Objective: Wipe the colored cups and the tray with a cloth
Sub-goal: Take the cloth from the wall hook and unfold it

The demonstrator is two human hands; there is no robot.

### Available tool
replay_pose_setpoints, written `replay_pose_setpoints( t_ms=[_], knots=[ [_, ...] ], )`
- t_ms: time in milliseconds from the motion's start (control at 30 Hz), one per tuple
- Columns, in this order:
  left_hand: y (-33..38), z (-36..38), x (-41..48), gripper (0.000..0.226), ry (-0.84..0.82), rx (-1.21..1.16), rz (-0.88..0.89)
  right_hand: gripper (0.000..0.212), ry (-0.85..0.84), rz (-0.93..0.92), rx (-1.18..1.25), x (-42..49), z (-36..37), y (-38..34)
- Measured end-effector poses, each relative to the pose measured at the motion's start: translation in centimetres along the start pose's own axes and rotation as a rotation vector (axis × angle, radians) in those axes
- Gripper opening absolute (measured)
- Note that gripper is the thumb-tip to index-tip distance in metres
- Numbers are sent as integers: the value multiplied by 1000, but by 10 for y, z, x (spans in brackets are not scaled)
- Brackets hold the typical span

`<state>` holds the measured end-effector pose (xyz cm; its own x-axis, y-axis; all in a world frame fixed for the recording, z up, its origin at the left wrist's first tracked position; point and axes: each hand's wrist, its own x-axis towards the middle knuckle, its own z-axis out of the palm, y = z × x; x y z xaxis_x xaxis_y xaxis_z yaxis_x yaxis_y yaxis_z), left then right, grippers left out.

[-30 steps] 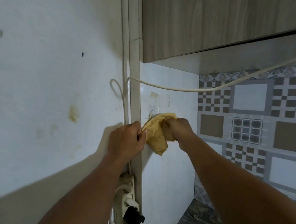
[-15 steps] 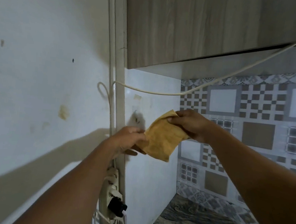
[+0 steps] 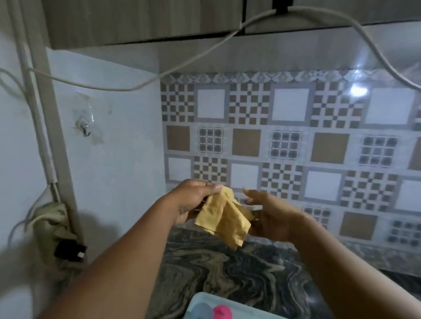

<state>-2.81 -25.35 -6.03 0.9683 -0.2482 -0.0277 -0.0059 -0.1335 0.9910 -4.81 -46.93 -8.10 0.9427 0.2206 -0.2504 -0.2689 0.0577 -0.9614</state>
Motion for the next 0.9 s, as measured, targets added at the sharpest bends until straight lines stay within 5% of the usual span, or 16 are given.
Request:
replay_pose_setpoints(
  t_ms=[100, 200, 300, 500, 667, 900],
  knots=[
    [-7, 47, 7, 22, -39, 8, -1, 64, -57, 68, 199, -23, -33, 49],
    [-14, 83, 12, 22, -79, 40, 17, 48, -75, 65, 341, -43, -47, 74],
    [-21, 109, 19, 21, -129, 116, 35, 26, -11, 58, 341, -64, -58, 75],
    [-33, 127, 35, 38, -141, 214, 55, 31, 175, 142, 284, -80, -84, 68],
    [-45, 130, 45, 23, -142, 197, 17, 15, 411, -58, 365, -60, -88, 69],
    [-67, 101, 61, 22, 11, 218, 26, 22, 361, -54, 303, -31, -65, 66]
  ],
)
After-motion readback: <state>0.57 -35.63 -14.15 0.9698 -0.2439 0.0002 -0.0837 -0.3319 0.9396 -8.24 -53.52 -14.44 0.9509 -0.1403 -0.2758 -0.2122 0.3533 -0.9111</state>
